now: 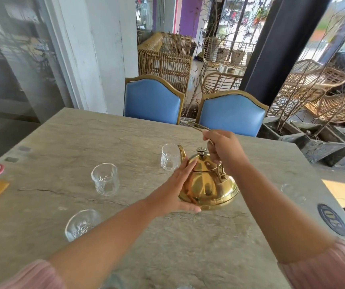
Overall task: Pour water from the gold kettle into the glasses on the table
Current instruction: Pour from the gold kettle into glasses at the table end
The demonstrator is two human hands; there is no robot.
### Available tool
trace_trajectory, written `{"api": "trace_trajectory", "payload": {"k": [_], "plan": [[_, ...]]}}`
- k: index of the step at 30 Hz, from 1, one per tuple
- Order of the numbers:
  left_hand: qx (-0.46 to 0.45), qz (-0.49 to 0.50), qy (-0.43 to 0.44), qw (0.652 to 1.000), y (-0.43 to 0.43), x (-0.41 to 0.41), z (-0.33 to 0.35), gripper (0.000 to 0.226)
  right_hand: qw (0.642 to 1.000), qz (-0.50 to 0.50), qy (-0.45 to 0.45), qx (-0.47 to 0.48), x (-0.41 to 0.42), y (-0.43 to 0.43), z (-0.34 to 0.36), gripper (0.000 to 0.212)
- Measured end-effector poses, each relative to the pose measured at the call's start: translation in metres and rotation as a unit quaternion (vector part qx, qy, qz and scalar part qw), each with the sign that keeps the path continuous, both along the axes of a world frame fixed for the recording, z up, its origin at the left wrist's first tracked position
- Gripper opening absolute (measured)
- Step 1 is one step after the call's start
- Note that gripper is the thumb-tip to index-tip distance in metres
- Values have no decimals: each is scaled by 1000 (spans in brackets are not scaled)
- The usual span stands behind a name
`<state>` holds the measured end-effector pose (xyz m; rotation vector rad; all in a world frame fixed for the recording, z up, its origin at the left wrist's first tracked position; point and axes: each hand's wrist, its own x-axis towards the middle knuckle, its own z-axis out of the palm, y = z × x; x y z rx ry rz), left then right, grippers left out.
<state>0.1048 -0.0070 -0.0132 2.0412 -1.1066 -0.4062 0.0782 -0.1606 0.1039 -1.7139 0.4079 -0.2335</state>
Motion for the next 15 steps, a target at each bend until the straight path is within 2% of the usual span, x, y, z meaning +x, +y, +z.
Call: {"api": "trace_trajectory", "payload": {"k": [5,15], "plan": [[-14,16,14,1000,-2,4,2,120,999,15,26,-40,16,3,9,24],[-3,23,1,1000,-1,7,2,120,997,14,62,-45,29,6,12,21]]}}
